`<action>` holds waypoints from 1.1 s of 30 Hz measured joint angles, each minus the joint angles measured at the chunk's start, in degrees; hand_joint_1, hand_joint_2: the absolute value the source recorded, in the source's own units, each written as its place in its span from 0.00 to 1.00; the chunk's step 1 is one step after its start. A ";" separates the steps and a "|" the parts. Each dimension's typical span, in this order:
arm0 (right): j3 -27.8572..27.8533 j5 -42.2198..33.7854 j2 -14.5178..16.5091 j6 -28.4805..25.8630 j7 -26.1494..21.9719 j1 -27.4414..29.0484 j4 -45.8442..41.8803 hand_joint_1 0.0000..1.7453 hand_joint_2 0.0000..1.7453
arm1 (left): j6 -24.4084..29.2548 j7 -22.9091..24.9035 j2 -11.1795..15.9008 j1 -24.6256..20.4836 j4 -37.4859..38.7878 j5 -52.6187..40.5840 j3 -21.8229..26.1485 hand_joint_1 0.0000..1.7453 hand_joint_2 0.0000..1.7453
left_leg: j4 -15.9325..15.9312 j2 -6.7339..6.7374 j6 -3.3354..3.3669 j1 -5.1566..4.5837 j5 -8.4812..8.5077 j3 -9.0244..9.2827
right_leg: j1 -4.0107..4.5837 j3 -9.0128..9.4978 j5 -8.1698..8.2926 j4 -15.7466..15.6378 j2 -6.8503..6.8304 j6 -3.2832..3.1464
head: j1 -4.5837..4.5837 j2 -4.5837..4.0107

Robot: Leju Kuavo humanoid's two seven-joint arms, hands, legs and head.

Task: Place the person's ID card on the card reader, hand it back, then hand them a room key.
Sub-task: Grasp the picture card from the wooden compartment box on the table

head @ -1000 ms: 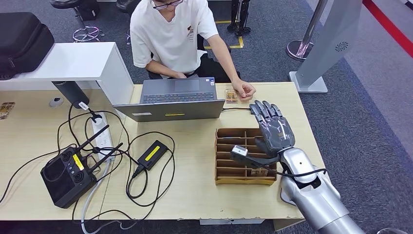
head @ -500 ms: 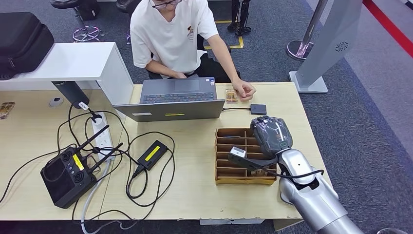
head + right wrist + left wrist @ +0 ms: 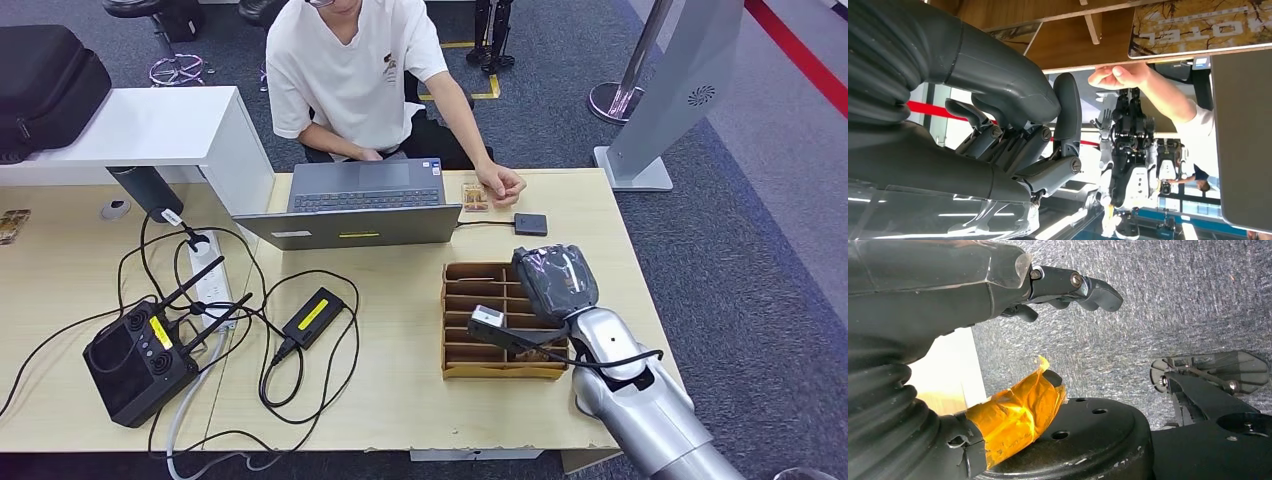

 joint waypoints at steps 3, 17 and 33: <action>-0.08 0.87 0.02 -5.06 -0.92 0.56 -0.45 1.00 1.00 | 0.19 0.00 0.00 0.00 0.00 0.00 0.00 0.00 1.00 | 0.00 -0.01 0.00 0.00 0.00 0.00 | 0.00 0.00 0.00 0.00 -0.01 0.00 | 0.00 0.00; -2.48 3.96 -0.01 -12.01 -1.08 5.47 -11.98 0.00 1.00 | 0.68 0.07 0.00 0.00 0.00 0.14 0.06 0.00 1.00 | 0.00 0.01 0.00 0.00 0.00 0.00 | 0.00 0.00 0.00 0.00 0.00 0.00 | -0.01 0.00; -3.20 3.89 -0.22 -8.93 -0.63 5.72 -10.15 0.00 1.00 | 0.68 0.11 0.00 -0.01 0.00 0.22 0.07 0.00 1.00 | -0.01 0.00 0.00 0.00 0.00 -0.01 | 0.00 -0.01 -0.01 0.00 0.00 0.00 | -0.01 0.00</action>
